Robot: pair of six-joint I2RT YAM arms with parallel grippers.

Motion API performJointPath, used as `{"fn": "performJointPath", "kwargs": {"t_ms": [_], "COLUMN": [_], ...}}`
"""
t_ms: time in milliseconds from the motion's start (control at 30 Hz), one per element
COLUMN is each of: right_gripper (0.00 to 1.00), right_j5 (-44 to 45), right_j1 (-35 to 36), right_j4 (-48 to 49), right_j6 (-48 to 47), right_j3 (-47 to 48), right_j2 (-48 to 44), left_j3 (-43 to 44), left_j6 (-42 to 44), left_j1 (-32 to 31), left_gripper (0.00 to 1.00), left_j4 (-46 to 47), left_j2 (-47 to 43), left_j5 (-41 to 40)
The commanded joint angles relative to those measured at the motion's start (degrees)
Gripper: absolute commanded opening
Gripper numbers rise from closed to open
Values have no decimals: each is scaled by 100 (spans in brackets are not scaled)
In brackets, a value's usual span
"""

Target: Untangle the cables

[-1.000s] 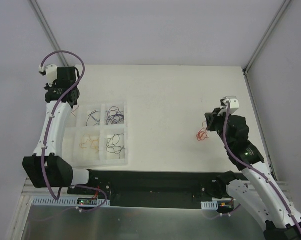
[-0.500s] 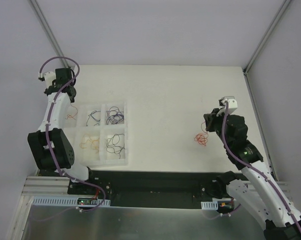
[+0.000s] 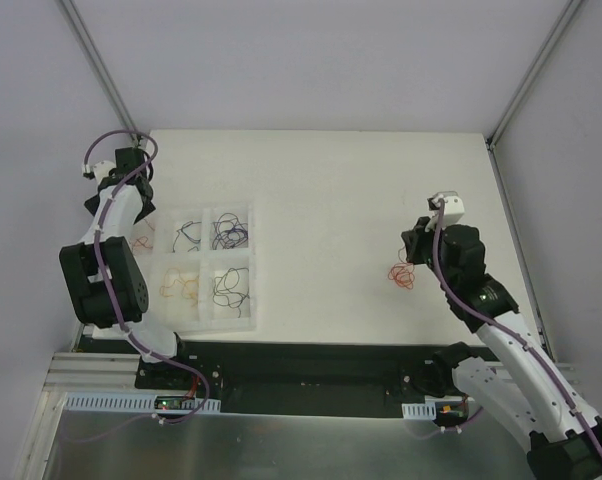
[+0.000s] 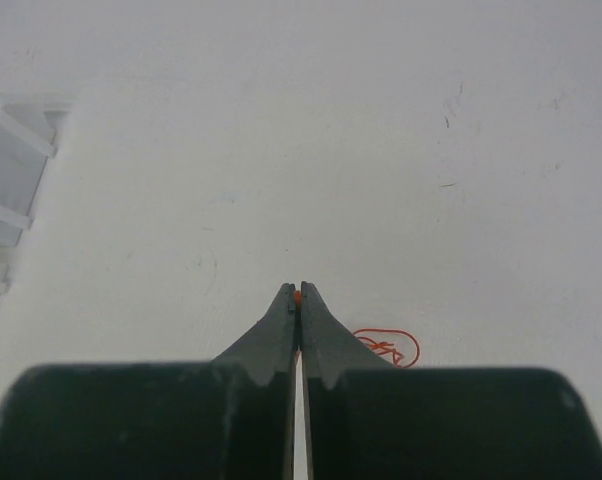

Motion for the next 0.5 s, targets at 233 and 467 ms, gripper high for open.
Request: {"fn": "performJointPath", "kwargs": {"t_ms": [233, 467], "right_gripper": [0, 0], "right_j5": [-1540, -2166], "right_j1": [180, 673], "right_j4": [-443, 170], "right_j6": [87, 1543], "right_j3": [1029, 1267], "right_j2": [990, 1185], "left_j3": [-194, -1380], "left_j6": [-273, 301], "left_j1": [-151, -1978], "left_gripper": [81, 73], "left_j4": [437, 3799], "left_j2": [-1619, -2280], "left_j5": [2210, 7464]}}
